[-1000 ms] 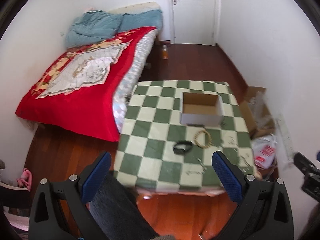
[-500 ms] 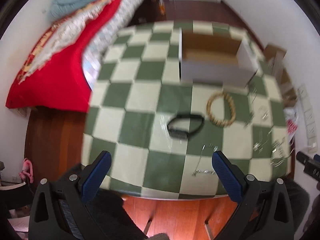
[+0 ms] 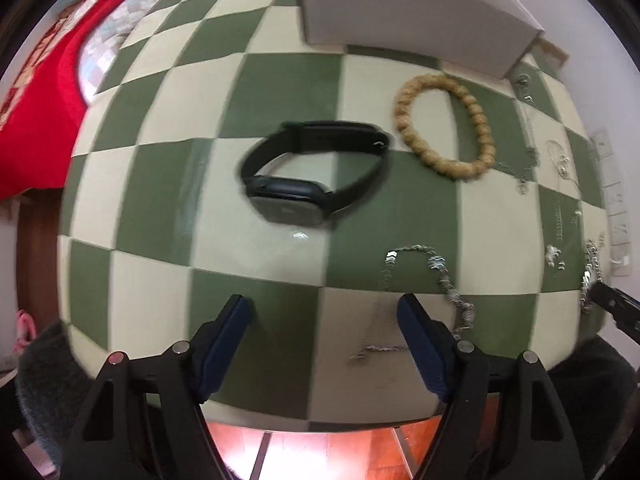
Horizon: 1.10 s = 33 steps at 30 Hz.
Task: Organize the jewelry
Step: 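Grasp the thick silver chain with the right tool while the left tool grasps a thin silver chain, then carry both held silver chains over the white cardboard box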
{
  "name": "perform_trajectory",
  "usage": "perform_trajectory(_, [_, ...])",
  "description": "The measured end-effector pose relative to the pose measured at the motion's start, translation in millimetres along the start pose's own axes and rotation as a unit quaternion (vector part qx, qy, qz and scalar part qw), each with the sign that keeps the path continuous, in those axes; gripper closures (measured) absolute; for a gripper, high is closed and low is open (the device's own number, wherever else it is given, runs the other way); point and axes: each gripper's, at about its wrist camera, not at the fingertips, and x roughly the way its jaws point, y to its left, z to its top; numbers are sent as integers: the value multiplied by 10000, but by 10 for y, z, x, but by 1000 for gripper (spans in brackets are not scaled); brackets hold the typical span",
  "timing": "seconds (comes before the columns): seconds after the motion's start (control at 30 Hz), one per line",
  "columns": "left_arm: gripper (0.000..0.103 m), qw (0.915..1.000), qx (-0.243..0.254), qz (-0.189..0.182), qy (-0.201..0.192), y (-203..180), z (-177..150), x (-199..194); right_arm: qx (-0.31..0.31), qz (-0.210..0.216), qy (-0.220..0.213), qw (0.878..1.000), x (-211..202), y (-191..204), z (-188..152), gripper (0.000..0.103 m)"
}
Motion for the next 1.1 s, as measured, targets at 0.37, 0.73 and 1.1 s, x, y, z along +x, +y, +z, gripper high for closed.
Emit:
perform_trajectory(0.37, [103,9973,669,-234,-176,-225,-214,-194,-139,197,-306,9992,-60,166,-96,97])
perform_trajectory(0.73, [103,9961,136,-748,-440,170,-198,-672,169,1238,-359,9915,-277,187,-195,99])
perform_trajectory(1.1, [32,9965,209,-810,85,-151,-155,-383,215,1187,-158,9926,-204,67,-159,99])
